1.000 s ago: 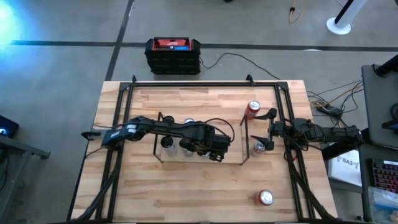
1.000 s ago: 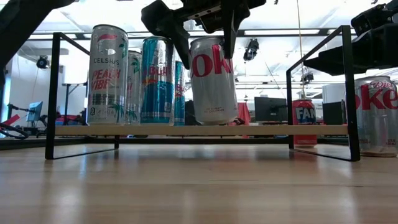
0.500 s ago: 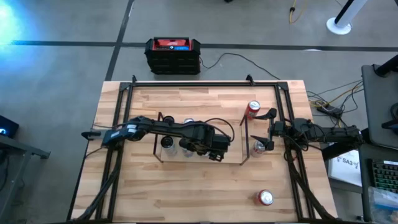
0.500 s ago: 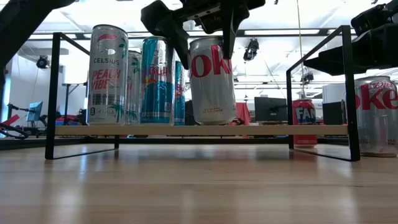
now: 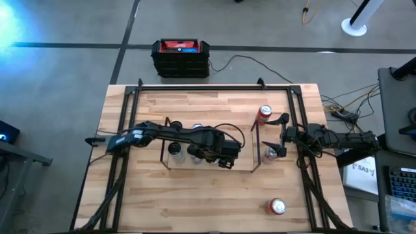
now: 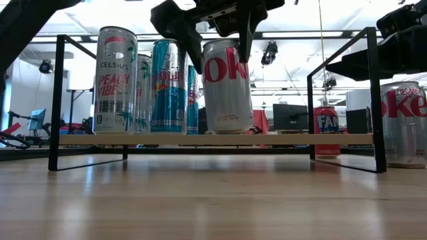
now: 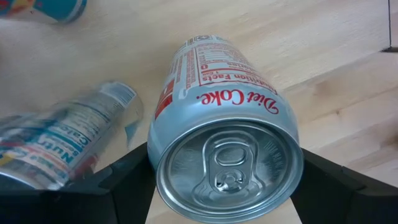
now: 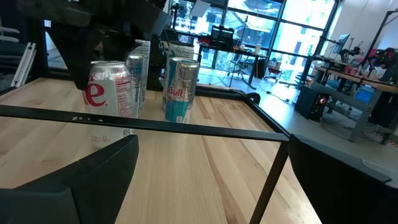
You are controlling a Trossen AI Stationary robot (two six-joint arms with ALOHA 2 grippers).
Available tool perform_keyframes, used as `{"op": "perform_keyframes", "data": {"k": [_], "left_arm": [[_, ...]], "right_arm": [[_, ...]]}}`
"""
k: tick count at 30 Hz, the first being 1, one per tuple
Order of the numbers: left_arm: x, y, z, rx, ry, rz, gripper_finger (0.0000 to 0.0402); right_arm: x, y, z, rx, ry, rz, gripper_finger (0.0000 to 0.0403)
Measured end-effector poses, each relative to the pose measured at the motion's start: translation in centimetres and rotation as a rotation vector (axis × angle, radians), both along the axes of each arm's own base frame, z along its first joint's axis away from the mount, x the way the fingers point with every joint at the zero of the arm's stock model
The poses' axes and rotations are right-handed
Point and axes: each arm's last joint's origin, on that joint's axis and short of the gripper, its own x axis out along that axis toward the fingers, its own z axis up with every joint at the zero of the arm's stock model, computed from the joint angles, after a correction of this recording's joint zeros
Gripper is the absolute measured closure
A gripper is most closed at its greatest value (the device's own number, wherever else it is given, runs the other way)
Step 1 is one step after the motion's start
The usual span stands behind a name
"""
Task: Place canned beverage on shelf
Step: Put the bottom red-silver soda can on the shelf
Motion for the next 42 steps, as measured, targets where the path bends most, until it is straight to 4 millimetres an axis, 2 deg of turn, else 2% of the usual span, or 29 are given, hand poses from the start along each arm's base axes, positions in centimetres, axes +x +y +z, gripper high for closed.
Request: {"op": "perform_keyframes", "data": {"k": [11, 13, 17, 19, 25, 42], "left_arm": [[0.0, 0.0, 0.0, -0.002, 0.000, 0.000, 0.0110], [0.0, 0.0, 0.0, 0.003, -0.001, 0.001, 0.0094], [0.1, 0.4, 0.0, 0.003, -0.005, 0.009, 0.0028], [0.1, 0.5, 0.0, 0.003, -0.006, 0.012, 0.0011], [0.4, 0.5, 0.0, -0.001, -0.031, 0.012, 0.0032], [0.2, 0.9, 1.1, -0.007, -0.078, 0.012, 0.0033]], "right_arm": [[0.0, 0.0, 0.0, 0.000, 0.000, 0.000, 0.0005], [0.0, 0.0, 0.0, 0.000, 0.000, 0.000, 0.0005], [0.0, 0.0, 0.0, 0.000, 0.000, 0.000, 0.0005], [0.0, 0.0, 0.0, 0.000, 0.000, 0.000, 0.0005], [0.0, 0.0, 0.0, 0.000, 0.000, 0.000, 0.0005], [0.0, 0.0, 0.0, 0.000, 0.000, 0.000, 0.0005]]}}
